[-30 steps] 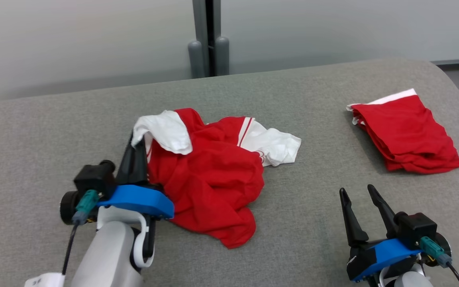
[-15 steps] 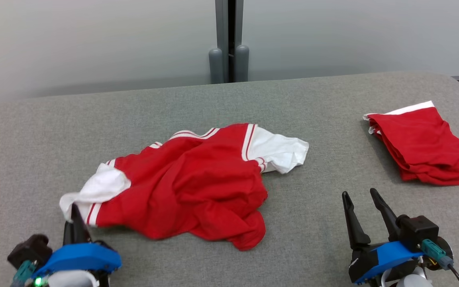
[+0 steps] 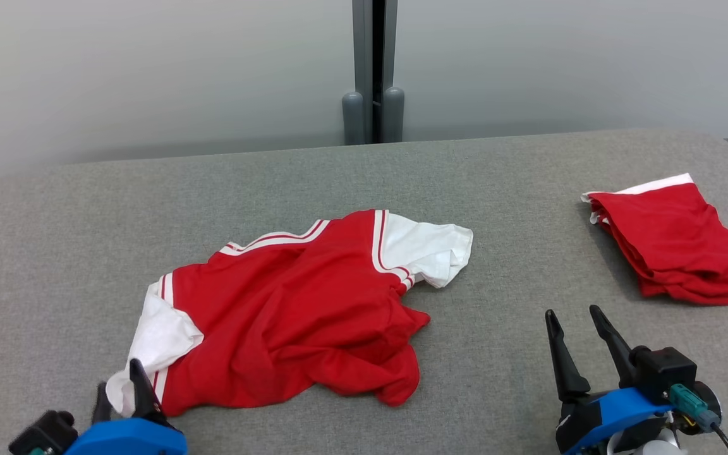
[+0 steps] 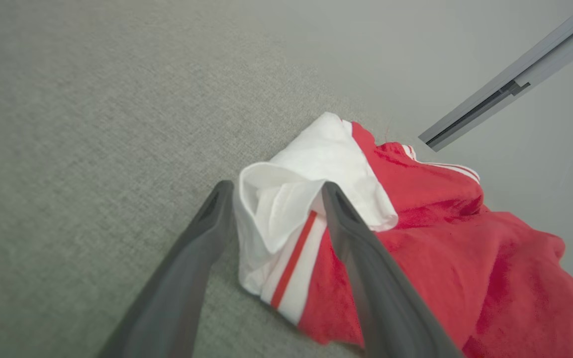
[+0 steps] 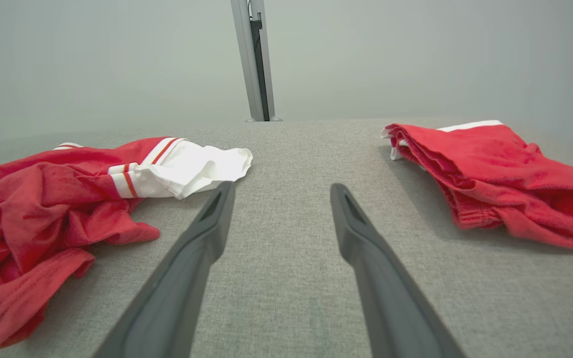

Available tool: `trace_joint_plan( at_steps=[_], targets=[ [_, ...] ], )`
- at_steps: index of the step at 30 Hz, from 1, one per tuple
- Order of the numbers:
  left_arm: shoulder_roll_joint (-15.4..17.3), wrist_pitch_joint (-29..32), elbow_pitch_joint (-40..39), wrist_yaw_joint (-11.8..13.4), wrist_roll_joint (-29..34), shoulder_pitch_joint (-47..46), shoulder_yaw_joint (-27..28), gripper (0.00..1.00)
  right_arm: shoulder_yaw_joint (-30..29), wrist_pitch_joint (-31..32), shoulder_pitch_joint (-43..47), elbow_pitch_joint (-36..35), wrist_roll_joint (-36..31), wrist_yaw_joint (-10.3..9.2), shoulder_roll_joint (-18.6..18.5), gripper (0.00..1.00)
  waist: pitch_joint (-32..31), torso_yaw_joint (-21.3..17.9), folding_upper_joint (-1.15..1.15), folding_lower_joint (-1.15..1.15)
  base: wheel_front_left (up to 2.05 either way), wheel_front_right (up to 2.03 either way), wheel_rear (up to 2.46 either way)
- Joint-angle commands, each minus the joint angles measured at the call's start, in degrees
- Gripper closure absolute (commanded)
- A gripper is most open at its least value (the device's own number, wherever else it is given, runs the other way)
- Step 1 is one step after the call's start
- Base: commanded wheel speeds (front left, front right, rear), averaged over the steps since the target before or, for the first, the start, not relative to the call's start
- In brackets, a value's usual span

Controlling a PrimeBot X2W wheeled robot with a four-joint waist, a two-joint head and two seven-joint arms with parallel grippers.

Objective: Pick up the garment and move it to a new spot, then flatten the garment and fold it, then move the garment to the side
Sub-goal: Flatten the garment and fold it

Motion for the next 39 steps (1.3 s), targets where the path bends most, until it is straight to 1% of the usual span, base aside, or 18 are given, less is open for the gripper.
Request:
trace_joint_plan(
  at_steps=[1, 3, 5, 6, 10, 13, 17, 20, 26, 33, 39],
  targets=[
    [1.19, -0.43, -2.98, 0.89, 3.26, -0.65, 0.66, 0.0, -0.3, -0.18, 0.56, 0.02, -0.3, 0.0, -0.15, 0.0, -0.21, 0.34, 0.0, 0.0, 0.0, 0.0, 0.0],
    [1.43, -0.37, -7.04, 1.84, 7.55, 0.15, 0.94, 0.0, -0.39, -0.18, 0.24, -0.04, -0.6, 0.0, -0.14, 0.0, -0.43, 0.76, 0.0, 0.0, 0.0, 0.0, 0.0],
    [1.36, -0.38, -10.76, 2.29, 11.24, 1.36, 1.0, 0.0, -0.42, -0.18, -0.21, -0.06, -1.13, 0.0, -0.15, 0.0, -0.65, 1.18, 0.0, 0.0, 0.0, 0.0, 0.0],
    [1.48, -0.36, -13.93, 2.38, 14.23, 1.97, 0.97, 0.0, -0.34, -0.19, -0.82, 0.12, -1.68, 0.0, -0.14, 0.0, -0.86, 1.65, 0.0, 0.0, 0.0, 0.0, 0.0],
    [1.37, -0.36, -18.04, 2.26, 18.56, 3.47, 0.29, 0.0, 0.29, 0.58, -3.05, 0.38, -2.97, 0.0, -0.14, 0.0, -1.03, 2.85, 0.0, 0.0, 0.0, 0.0, 0.0],
    [1.23, -0.36, -19.2, 1.81, 19.74, 4.07, -0.42, 0.0, 0.8, 1.7, -4.67, 0.29, -3.67, 0.0, -0.14, 0.0, -0.9, 3.7, 0.0, 0.0, 0.0, 0.0, 0.0],
    [0.94, -0.37, -20.52, 1.68, 21.21, 4.54, -1.77, 0.0, 1.88, 5.48, -8.55, 0.9, -4.64, 0.0, -0.14, 0.0, -0.22, 5.82, 0.0, 0.0, 0.0, 0.0, 0.0],
    [0.6, -0.37, -20.83, 1.85, 21.59, 4.96, -2.95, 0.0, 3.26, 8.91, -11.81, 2.64, -4.95, 0.0, -0.14, 0.0, 0.57, 7.68, 0.0, 0.0, 0.0, 0.0, 0.0],
    [0.18, -0.37, -20.63, 2.07, 20.9, 4.57, -4.45, 0.0, 6.79, 17.91, -16.7, 9.88, -1.3, 0.0, -0.2, 0.0, 2.13, 11.39, 0.0, 0.0, 0.0, 0.0, 0.0],
    [0.05, -0.38, -20.7, 2.15, 20.76, 4.44, -4.83, 0.0, 7.4, 23.0, -20.2, 16.85, 4.3, 0.0, -0.17, 0.0, 3.31, 13.75, 0.0, 0.0, 0.0, 0.0, 0.0],
    [-0.01, -0.37, -20.72, 2.32, 20.38, 3.97, -5.41, 0.0, 8.42, 26.49, -21.85, 22.5, 6.66, 0.0, -0.16, 0.0, 3.75, 14.52, 0.0, 0.0, 0.0, 0.0, 0.0]
  ],
)
